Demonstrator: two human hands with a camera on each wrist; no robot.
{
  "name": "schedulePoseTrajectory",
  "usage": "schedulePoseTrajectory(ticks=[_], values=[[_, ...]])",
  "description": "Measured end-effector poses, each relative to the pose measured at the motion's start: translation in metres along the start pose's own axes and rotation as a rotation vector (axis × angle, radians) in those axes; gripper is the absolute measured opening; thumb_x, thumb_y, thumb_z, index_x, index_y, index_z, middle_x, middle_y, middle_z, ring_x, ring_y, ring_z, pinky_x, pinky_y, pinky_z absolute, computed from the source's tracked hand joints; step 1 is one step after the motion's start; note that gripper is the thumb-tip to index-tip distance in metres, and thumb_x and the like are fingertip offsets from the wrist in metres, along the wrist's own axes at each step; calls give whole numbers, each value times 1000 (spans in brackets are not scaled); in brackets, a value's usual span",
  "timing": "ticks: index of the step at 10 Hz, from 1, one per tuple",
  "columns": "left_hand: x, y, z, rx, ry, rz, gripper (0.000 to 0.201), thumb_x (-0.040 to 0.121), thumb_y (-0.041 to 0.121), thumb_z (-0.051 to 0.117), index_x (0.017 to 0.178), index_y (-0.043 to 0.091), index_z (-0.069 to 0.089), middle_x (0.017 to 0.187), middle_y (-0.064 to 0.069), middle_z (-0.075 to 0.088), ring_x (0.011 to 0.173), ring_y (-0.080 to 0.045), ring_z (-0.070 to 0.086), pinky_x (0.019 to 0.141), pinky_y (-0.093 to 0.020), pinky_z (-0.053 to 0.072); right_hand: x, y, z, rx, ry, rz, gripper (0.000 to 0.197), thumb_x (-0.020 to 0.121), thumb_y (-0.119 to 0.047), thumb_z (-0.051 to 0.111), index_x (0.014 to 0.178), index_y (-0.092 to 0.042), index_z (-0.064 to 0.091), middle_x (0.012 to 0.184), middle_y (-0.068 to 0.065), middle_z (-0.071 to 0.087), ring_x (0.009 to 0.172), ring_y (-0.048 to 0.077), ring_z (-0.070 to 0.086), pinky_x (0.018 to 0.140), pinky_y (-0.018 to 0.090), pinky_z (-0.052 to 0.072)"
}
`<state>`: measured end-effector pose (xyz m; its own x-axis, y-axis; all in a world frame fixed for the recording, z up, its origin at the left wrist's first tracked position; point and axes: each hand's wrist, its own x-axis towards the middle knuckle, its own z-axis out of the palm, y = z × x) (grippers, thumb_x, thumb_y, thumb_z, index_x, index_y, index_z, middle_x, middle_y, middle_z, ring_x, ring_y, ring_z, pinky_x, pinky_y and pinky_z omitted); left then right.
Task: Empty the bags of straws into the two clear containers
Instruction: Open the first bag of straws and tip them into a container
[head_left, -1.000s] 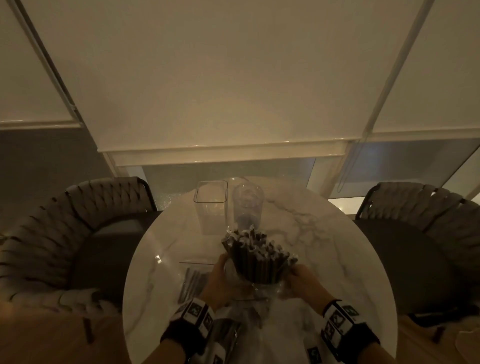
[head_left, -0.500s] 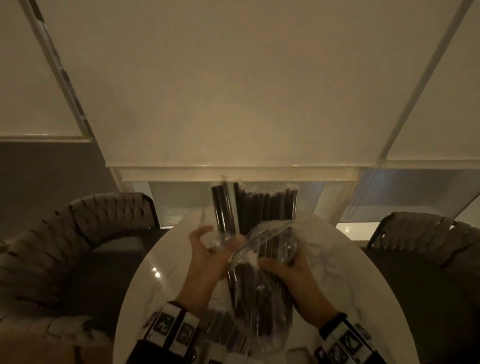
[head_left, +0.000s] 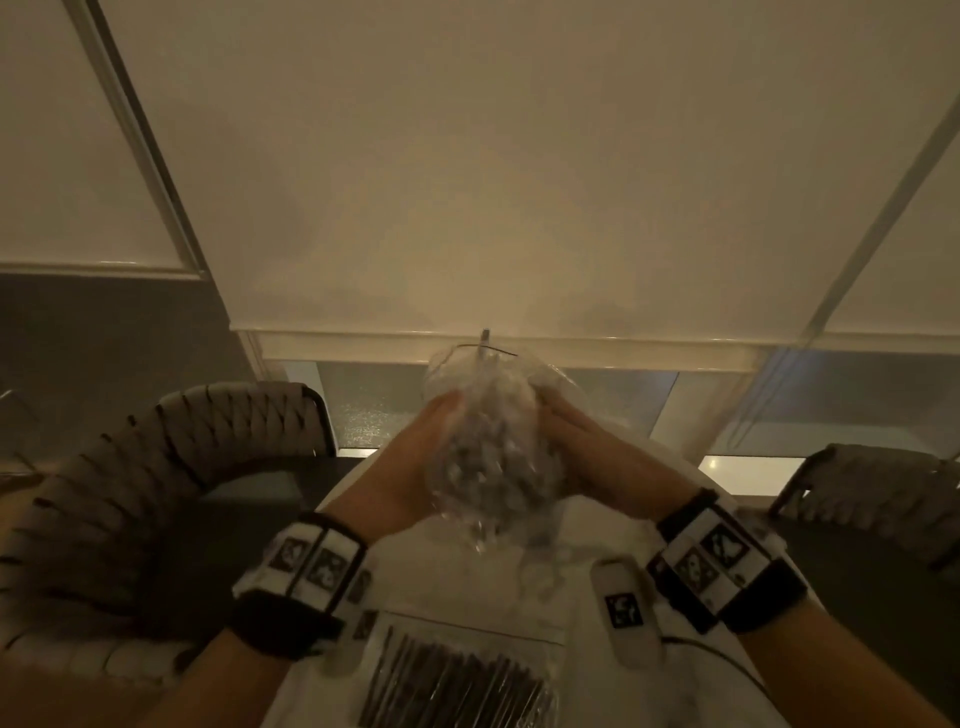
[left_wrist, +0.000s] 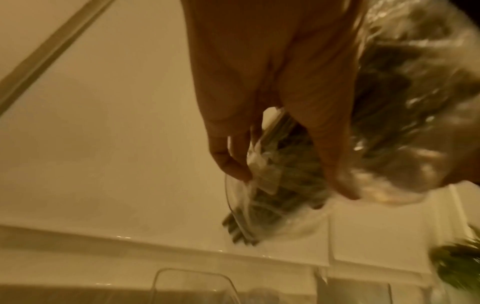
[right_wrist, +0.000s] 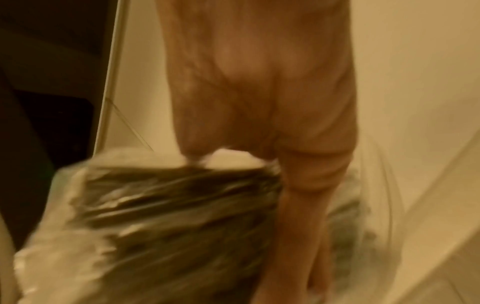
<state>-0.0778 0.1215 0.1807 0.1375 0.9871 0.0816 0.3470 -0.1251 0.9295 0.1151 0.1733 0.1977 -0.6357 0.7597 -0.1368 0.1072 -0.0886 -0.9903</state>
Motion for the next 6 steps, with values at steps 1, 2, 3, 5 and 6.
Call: schedulePoseTrajectory(ticks=[1,2,3,5,6], values=[[17,3,-31,-3,25,-137,42,81,-12,59,86,29,51,82,18,52,69,10,56,64,2,44,8,-23,-21,8,-250,87,59,80,-53,58,132,-32,39,125,13,60,113,34,61,88,44,54],[25,13,-41,-101,54,-49,34,82,8,62,66,37,60,56,15,62,60,0,58,57,-4,47,33,-37,-26,-355,-224,24,50,84,-10,67,127,-23,46,106,1,69,92,19,70,78,34,59],[45,14,-46,-55,76,-36,25,79,17,64,73,42,69,62,13,65,57,17,58,58,-5,45,69,-44,-22,-949,26,-65,72,72,-35,78,133,-26,41,108,2,67,92,16,63,78,30,53],[78,-26,-60,-57,117,-187,27,89,21,60,113,8,59,110,-12,66,91,-18,66,74,-27,54,115,-23,-30,-1056,58,21,95,51,-76,64,135,-41,36,129,10,37,126,36,32,111,40,28],[81,-36,-58,-142,117,-240,32,86,32,61,115,19,54,107,0,63,94,-17,64,69,-26,53,118,-21,-26,-918,48,-55,64,74,-45,73,130,-22,50,134,11,50,123,24,41,108,35,33]])
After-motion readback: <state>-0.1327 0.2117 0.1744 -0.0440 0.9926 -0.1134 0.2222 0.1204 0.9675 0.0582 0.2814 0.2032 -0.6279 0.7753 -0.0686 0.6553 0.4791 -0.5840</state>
